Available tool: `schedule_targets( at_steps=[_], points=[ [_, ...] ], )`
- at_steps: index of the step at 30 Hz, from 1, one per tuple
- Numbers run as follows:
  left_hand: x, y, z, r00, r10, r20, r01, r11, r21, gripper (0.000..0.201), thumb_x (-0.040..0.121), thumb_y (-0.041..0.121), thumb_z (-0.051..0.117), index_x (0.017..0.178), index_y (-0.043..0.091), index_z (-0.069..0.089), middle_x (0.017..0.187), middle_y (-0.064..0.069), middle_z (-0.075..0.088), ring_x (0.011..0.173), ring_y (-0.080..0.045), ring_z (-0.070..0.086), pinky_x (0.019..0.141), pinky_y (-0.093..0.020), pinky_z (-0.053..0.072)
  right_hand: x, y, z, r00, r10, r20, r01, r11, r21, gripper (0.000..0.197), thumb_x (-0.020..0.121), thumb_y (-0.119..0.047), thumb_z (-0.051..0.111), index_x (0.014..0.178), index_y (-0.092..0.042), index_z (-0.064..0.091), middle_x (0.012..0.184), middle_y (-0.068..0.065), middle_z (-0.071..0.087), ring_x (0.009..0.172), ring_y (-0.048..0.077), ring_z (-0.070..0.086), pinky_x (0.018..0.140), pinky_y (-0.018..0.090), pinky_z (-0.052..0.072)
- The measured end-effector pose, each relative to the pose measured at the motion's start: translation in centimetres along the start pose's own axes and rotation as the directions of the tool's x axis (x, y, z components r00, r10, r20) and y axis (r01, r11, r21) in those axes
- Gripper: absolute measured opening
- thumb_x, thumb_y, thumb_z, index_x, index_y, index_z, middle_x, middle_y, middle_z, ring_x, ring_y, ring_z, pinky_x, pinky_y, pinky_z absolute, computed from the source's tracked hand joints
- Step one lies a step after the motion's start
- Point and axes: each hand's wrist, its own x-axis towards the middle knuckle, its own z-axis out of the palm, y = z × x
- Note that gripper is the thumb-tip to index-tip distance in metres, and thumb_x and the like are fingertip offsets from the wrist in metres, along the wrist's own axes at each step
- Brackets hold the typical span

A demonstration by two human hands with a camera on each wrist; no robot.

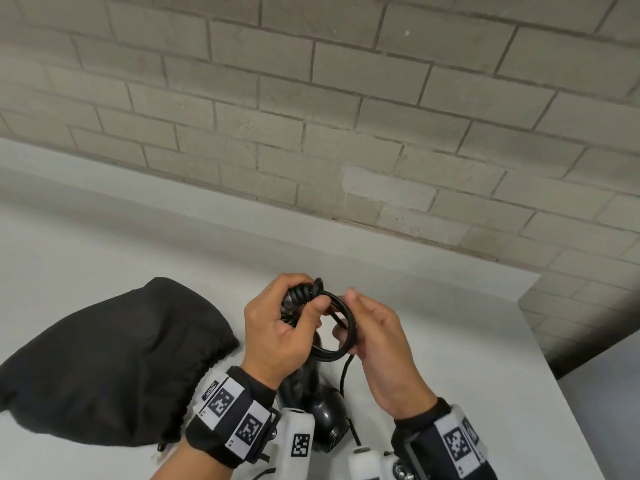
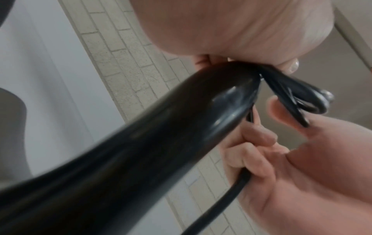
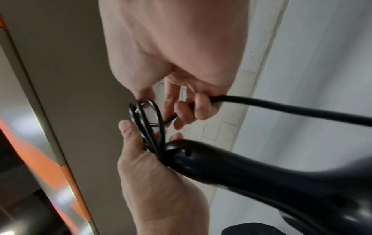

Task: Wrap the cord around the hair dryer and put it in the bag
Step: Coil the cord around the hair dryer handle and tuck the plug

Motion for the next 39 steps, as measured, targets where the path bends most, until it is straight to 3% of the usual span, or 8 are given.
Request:
schedule_targets(
  at_steps=[2, 8, 14, 22, 26, 29, 34, 39],
  points=[
    [0.1, 0.0, 0.0, 1.0, -0.018, -0.019, 0.019, 0.999, 0.028, 0.021, 0.09, 0.046, 0.064, 0.095, 0.026, 0.061, 0.076, 0.011, 0.067, 0.061, -0.004, 0.067, 0.059, -0.019, 0.052, -0.6, 0.4, -0.3, 0.997, -0.032, 0.07, 0.033, 0.999, -0.017, 0.045, 0.085, -0.051, 0.065, 0.1, -0.008, 0.071, 0.089, 0.005, 0.066, 0.071, 0.013, 0.051, 0.066, 0.022, 0.045],
    [0.2, 0.5, 0.1, 0.995, -0.097, -0.001, 0.097, 0.993, 0.062, 0.016, 0.087, 0.039, 0.064, 0.093, 0.025, 0.063, 0.091, 0.011, 0.068, 0.08, -0.003, 0.067, 0.074, -0.01, 0.048, -0.6, 0.3, -1.2, 0.99, -0.05, 0.132, 0.058, 0.997, -0.054, 0.013, 0.084, 0.0, 0.069, 0.097, -0.002, 0.069, 0.085, 0.001, 0.073, 0.08, 0.01, 0.069, 0.075, 0.02, 0.053],
    [-0.1, 1.3, 0.4, 0.974, -0.211, 0.086, 0.219, 0.971, -0.095, 0.023, 0.087, 0.037, 0.066, 0.101, 0.019, 0.066, 0.11, 0.003, 0.073, 0.107, -0.016, 0.069, 0.091, -0.028, 0.054, -0.1, -1.3, -2.2, 0.964, -0.03, 0.265, 0.106, 0.955, -0.277, 0.005, 0.094, -0.004, 0.061, 0.094, 0.001, 0.064, 0.083, -0.003, 0.065, 0.083, 0.012, 0.062, 0.083, 0.032, 0.054],
    [-0.1, 2.3, 1.2, 0.963, -0.268, 0.019, 0.269, 0.956, -0.117, 0.022, 0.085, 0.039, 0.069, 0.097, 0.022, 0.063, 0.091, 0.011, 0.068, 0.088, -0.007, 0.066, 0.08, -0.015, 0.048, -0.8, -1.1, -1.3, 0.98, -0.17, 0.108, 0.201, 0.855, -0.479, 0.016, 0.091, -0.013, 0.067, 0.1, -0.025, 0.069, 0.096, -0.01, 0.072, 0.092, 0.01, 0.066, 0.087, 0.028, 0.052],
    [-0.1, 2.5, 1.3, 0.958, -0.287, -0.02, 0.282, 0.95, -0.137, 0.014, 0.089, 0.026, 0.07, 0.097, 0.019, 0.062, 0.091, 0.011, 0.068, 0.086, -0.005, 0.065, 0.079, -0.012, 0.047, -1.8, 0.7, 0.3, 0.814, -0.569, -0.121, 0.355, 0.651, -0.671, 0.042, 0.078, -0.012, 0.08, 0.108, -0.026, 0.055, 0.103, -0.014, 0.053, 0.091, 0.003, 0.052, 0.082, 0.01, 0.04],
    [-0.2, 2.6, 1.5, 0.959, -0.281, -0.031, 0.274, 0.952, -0.136, 0.013, 0.089, 0.025, 0.071, 0.096, 0.019, 0.063, 0.09, 0.007, 0.07, 0.086, -0.008, 0.067, 0.079, -0.014, 0.049, -2.2, 1.6, 1.2, 0.728, -0.681, 0.079, 0.466, 0.407, -0.785, 0.037, 0.08, 0.002, 0.075, 0.106, -0.018, 0.057, 0.098, -0.009, 0.056, 0.088, 0.003, 0.05, 0.078, 0.011, 0.042],
    [-0.2, 2.8, 1.5, 0.961, -0.269, -0.066, 0.26, 0.958, -0.122, 0.014, 0.087, 0.024, 0.072, 0.094, 0.016, 0.063, 0.09, 0.01, 0.069, 0.083, -0.004, 0.066, 0.076, -0.01, 0.047, -2.4, 1.4, 1.7, 0.819, -0.564, 0.109, 0.387, 0.402, -0.83, 0.035, 0.089, -0.006, 0.068, 0.122, -0.012, 0.058, 0.104, -0.004, 0.065, 0.088, 0.004, 0.05, 0.081, 0.003, 0.037],
    [-0.5, 2.8, 1.6, 0.964, -0.257, -0.071, 0.247, 0.96, -0.13, 0.012, 0.085, 0.022, 0.069, 0.093, 0.018, 0.063, 0.089, 0.008, 0.069, 0.083, -0.006, 0.066, 0.076, -0.012, 0.048, -2.5, 0.3, 1.8, 0.924, -0.348, 0.161, 0.307, 0.418, -0.855, 0.02, 0.1, -0.015, 0.049, 0.113, -0.018, 0.065, 0.092, -0.004, 0.067, 0.088, 0.012, 0.049, 0.073, 0.02, 0.044]
  ],
)
